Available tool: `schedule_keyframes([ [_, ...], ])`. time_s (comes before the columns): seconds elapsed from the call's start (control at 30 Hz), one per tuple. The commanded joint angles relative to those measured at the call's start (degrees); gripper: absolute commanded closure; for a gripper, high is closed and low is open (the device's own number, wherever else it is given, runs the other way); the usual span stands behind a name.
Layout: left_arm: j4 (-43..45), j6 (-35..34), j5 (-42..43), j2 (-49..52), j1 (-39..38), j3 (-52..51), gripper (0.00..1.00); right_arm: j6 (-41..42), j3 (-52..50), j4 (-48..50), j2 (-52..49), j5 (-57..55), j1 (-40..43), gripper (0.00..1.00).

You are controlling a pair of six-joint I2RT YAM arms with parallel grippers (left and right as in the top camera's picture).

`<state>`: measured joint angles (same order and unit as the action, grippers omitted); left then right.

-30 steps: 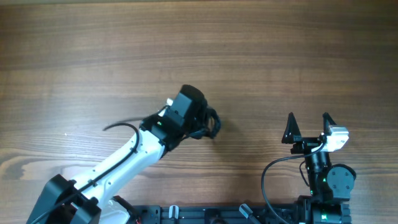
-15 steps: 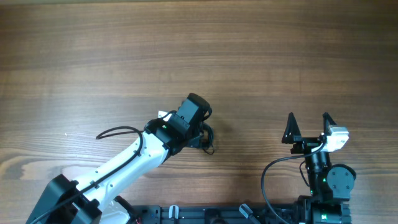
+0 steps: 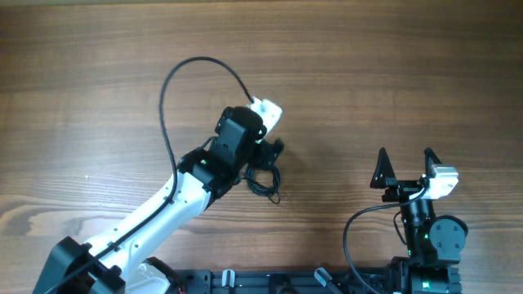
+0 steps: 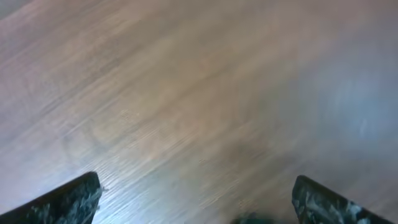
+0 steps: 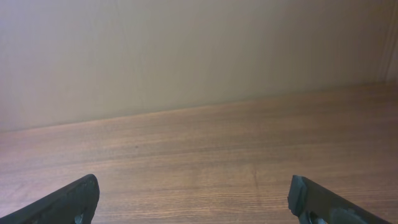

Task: Untangle cables
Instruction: 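Lift the cable coil with the left gripper, letting loose ends hang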

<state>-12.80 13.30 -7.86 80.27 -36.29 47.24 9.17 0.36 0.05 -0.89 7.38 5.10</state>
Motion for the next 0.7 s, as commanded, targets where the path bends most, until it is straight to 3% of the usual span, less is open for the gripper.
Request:
schedule_keyframes([
  [0.0,-6.2,19.2,1.3,1.7,0.6,0.0,0.07,-0.2,-0.1,0.3,0.5,-1.0,-0.2,0.0],
  [0.07,-8.1,22.4,3.9,4.5,1.5,0.0,0.16,-0.2,-0.1,0.3,0.5,-1.0,-0.2,0.0],
  [0.37,-8.1,26.8,13.7,13.0,2.1,0.0,0.28,-0.2,-0.1,0.3,0.5,-1.0,-0.2,0.0],
  [0.4,-8.0,26.8,13.9,13.9,2.1,0.0,0.33,-0.1,-0.1,0.3,0.5,-1.0,-0.2,0.0],
  [0.43,-7.6,26.8,13.0,14.6,2.1,0.0,0.73,-0.2,-0.1,0.3,0.5,-1.0,-0.2,0.0],
  [0.47,-7.5,26.7,12.1,14.8,2.1,0.0,0.96,-0.1,-0.1,0.3,0.5,-1.0,-0.2,0.0],
  [0.6,-7.0,18.3,7.4,14.1,2.1,0.0,0.96,-0.2,-0.1,0.3,0.5,-1.0,-0.2,0.0],
  [0.67,-5.4,8.5,4.4,12.6,2.1,0.0,0.96,-0.2,-0.1,0.3,0.5,-1.0,-0.2,0.0],
])
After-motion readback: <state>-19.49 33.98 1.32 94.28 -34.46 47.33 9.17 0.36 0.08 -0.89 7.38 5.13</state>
